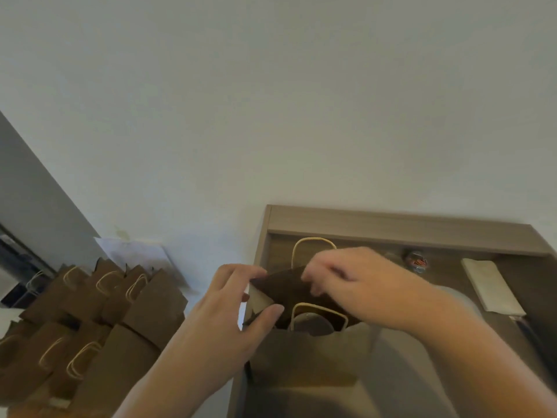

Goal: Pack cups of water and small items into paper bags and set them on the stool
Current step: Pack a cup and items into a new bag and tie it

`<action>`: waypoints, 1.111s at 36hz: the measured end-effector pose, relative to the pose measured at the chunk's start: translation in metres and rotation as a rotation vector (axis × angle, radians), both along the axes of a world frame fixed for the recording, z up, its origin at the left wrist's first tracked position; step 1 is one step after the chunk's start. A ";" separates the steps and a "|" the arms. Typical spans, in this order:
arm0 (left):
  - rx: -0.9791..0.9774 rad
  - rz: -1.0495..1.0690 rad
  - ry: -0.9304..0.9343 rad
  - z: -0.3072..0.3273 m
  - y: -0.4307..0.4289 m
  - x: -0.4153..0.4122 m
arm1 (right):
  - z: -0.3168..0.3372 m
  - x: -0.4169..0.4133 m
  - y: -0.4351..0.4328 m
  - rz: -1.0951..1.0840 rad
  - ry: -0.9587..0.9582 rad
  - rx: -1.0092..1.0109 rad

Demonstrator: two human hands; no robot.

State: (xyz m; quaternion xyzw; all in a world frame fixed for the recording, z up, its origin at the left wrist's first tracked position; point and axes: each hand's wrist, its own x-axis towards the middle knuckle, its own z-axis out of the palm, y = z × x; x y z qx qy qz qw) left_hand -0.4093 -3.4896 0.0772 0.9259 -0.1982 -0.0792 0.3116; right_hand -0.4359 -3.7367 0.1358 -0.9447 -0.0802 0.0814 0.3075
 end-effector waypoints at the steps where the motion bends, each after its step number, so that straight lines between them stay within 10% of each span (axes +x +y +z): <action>1: -0.024 0.035 0.011 0.000 0.003 -0.001 | -0.001 -0.011 -0.011 -0.054 -0.102 0.120; 5: -0.068 0.033 0.150 -0.007 0.021 0.000 | -0.028 -0.051 -0.053 -0.299 -0.416 0.381; 14: 0.010 -0.134 -0.009 -0.031 0.003 0.003 | -0.075 -0.064 -0.044 -0.244 0.107 0.260; 17: 0.078 -0.136 -0.256 -0.043 0.001 0.006 | -0.074 -0.056 -0.040 -0.257 0.098 0.212; 27: -0.202 -0.120 -0.108 -0.034 -0.009 0.018 | -0.065 -0.047 -0.054 -0.240 -0.249 -0.113; 40: -0.125 -0.195 0.011 -0.024 -0.013 0.025 | -0.064 -0.024 -0.073 -0.180 -0.002 0.017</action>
